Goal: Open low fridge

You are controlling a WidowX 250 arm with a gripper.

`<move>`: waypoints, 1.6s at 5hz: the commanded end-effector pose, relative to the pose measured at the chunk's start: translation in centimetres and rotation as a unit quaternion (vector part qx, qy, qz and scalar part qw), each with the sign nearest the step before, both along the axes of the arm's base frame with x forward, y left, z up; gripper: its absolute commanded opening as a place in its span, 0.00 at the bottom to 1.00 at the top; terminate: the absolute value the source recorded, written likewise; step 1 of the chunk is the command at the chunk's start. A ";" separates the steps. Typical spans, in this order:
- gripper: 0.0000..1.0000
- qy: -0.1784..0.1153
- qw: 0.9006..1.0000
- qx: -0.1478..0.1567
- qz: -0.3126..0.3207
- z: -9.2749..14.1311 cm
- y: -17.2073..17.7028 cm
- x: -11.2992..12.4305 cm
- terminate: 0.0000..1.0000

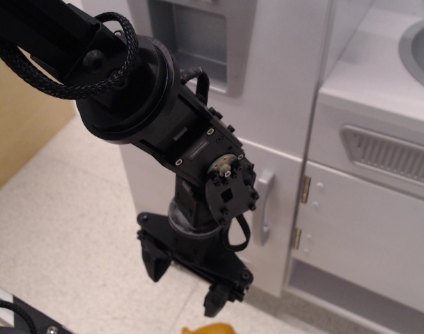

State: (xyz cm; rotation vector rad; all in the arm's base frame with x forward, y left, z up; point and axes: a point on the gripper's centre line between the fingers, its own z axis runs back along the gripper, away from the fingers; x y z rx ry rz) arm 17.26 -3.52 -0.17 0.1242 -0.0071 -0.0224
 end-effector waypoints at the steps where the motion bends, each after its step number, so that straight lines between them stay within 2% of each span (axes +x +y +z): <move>1: 1.00 0.000 1.000 0.000 0.000 0.0 0.0 0.0 0.00; 2: 1.00 -0.037 0.999 -0.004 -0.012 -1.0 0.0 2.9 0.00; 3: 1.00 -0.079 0.997 -0.016 0.002 -1.2 0.0 6.5 0.00; 4: 1.00 -0.109 0.994 -0.020 0.004 -0.9 0.3 8.7 0.00; 5: 1.00 -0.150 0.988 -0.036 0.018 -0.7 1.1 11.0 0.00; 6: 1.00 -0.172 0.984 -0.048 0.016 -1.0 1.4 12.5 0.00; 7: 1.00 -0.182 0.982 -0.045 0.016 -1.6 2.0 14.0 0.00; 8: 1.00 -0.180 0.983 -0.037 -0.011 -1.9 2.0 14.3 0.00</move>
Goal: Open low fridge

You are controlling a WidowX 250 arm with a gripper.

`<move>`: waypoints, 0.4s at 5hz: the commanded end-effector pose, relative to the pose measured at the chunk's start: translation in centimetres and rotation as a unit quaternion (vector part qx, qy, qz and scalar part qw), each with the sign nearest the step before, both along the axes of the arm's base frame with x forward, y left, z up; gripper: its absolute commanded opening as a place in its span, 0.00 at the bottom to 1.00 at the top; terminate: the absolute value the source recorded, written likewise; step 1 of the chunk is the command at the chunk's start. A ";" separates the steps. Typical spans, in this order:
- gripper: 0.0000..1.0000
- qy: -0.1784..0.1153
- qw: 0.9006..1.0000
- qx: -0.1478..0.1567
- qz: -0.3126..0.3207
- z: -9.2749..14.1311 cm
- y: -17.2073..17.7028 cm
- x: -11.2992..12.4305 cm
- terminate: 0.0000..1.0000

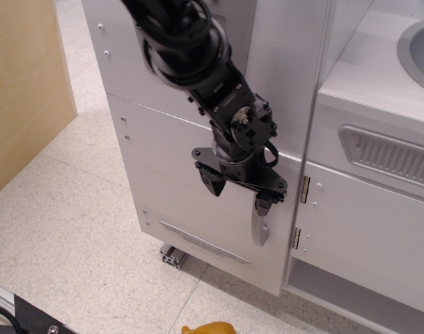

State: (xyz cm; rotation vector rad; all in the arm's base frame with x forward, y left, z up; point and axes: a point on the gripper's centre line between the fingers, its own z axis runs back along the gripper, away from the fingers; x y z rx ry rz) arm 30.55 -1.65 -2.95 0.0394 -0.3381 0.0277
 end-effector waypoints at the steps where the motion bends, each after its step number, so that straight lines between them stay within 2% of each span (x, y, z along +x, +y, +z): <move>1: 0.00 -0.021 1.000 0.006 -0.020 0.7 0.2 1.2 0.00; 2: 0.00 -0.022 0.999 0.000 -0.024 0.7 0.2 1.1 0.00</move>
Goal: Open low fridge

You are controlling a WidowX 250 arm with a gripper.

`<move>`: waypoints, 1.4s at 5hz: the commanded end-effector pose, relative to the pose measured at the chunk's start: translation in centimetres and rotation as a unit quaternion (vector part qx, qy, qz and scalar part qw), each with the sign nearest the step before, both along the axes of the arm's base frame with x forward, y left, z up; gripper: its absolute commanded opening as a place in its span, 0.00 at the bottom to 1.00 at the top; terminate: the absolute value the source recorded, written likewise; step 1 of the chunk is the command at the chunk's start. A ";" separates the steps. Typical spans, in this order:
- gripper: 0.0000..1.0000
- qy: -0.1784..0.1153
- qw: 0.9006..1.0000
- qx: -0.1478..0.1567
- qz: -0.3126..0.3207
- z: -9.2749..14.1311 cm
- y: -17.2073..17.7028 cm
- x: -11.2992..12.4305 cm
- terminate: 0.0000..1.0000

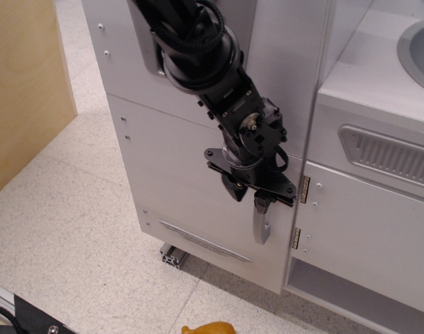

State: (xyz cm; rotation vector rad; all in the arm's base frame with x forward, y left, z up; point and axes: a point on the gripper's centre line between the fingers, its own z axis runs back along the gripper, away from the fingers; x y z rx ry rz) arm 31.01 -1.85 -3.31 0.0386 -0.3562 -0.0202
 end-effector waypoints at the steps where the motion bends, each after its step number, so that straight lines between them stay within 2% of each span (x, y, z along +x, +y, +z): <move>1: 0.00 -0.016 1.000 0.000 0.003 0.7 0.2 0.5 0.00; 2: 0.00 -0.008 1.000 -0.005 0.000 0.8 0.3 -0.3 0.00; 5: 0.00 0.042 0.998 -0.010 -0.042 0.5 2.3 -6.9 0.00; 6: 1.00 0.047 0.997 -0.007 -0.060 2.0 3.2 -9.0 0.00; 7: 1.00 0.064 0.996 -0.020 -0.057 4.8 3.5 -9.4 0.00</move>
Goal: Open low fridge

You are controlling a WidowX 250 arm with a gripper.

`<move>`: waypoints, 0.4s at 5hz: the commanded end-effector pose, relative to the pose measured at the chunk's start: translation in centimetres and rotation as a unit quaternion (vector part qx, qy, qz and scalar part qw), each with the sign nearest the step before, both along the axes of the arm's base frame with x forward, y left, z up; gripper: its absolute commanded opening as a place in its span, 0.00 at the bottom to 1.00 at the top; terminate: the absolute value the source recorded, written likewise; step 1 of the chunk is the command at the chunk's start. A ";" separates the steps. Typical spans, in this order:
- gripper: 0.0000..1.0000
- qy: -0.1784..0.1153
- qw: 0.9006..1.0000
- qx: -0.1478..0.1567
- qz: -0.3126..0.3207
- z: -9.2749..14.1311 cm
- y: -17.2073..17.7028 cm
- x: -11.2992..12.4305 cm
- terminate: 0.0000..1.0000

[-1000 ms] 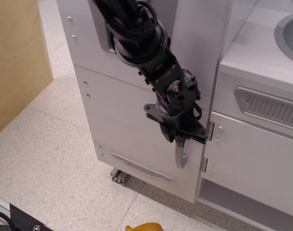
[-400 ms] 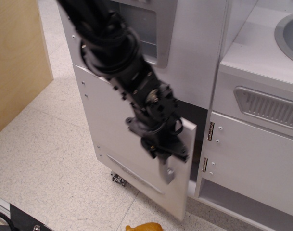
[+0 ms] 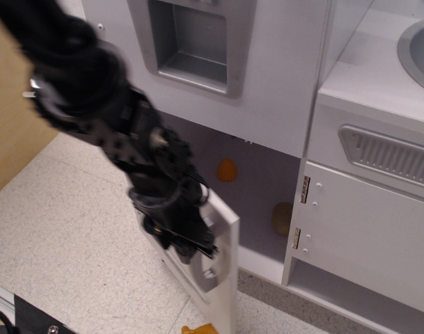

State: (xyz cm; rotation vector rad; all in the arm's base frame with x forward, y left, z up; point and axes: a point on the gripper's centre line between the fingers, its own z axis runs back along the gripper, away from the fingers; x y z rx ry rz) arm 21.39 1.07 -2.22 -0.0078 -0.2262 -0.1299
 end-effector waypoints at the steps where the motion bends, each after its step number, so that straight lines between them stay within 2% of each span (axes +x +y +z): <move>1: 1.00 -0.010 1.000 -0.016 0.012 7.2 0.0 0.9 0.00; 2: 1.00 -0.028 0.999 -0.026 0.021 9.2 -1.5 2.0 0.00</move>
